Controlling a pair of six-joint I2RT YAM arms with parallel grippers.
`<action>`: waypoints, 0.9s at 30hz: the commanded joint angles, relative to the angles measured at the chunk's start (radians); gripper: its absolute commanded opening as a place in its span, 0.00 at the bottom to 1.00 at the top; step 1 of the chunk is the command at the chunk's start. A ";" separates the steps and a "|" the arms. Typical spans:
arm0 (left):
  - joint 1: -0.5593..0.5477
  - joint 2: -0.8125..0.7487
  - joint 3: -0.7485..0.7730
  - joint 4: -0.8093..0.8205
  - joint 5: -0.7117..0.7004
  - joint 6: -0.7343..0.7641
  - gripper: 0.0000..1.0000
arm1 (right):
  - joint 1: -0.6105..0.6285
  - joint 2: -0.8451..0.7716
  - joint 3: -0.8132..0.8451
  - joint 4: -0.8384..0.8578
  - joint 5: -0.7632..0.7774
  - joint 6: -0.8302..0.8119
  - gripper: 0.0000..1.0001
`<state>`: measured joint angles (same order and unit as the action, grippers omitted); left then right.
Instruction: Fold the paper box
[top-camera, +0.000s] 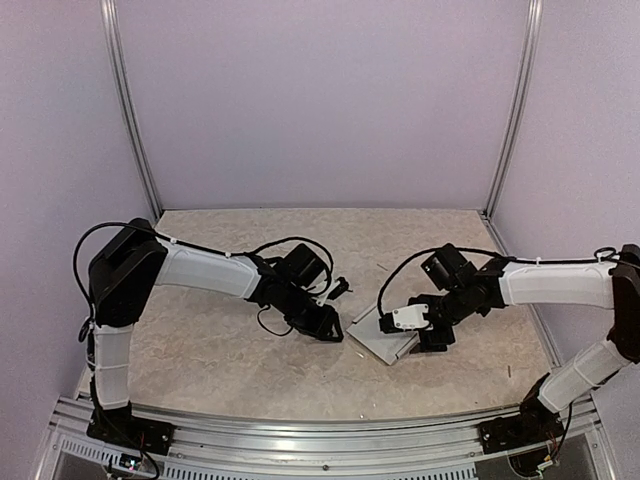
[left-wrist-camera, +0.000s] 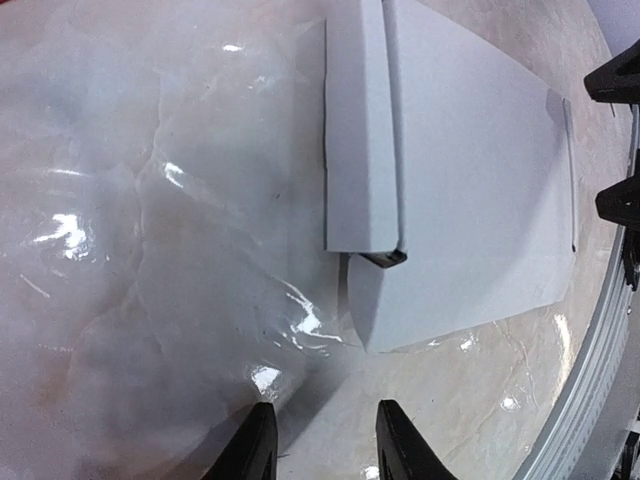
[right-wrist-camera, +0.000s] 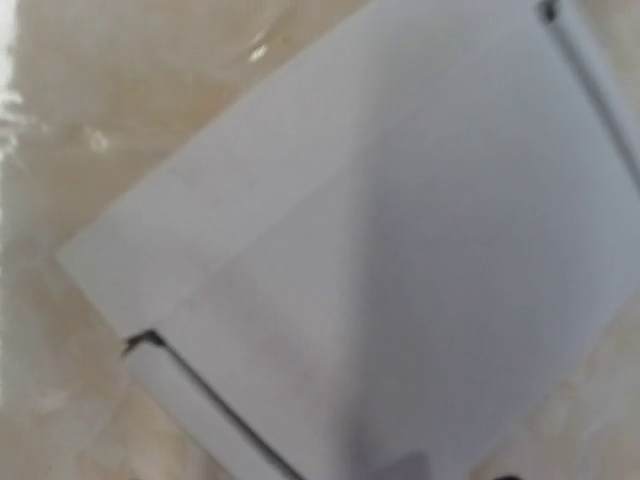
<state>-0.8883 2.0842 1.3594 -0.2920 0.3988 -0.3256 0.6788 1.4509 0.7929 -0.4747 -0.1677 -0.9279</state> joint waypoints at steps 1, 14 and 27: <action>0.000 -0.053 -0.040 -0.002 -0.030 -0.012 0.34 | 0.000 -0.040 0.049 -0.077 -0.043 0.049 0.74; -0.058 -0.082 0.010 0.054 0.017 -0.043 0.09 | -0.213 0.205 0.258 -0.156 -0.342 0.273 0.69; -0.072 0.018 0.098 0.046 0.075 -0.020 0.00 | -0.271 0.322 0.283 -0.198 -0.464 0.299 0.62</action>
<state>-0.9554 2.0510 1.4166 -0.2329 0.4606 -0.3672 0.4152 1.7401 1.0531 -0.6415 -0.5678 -0.6418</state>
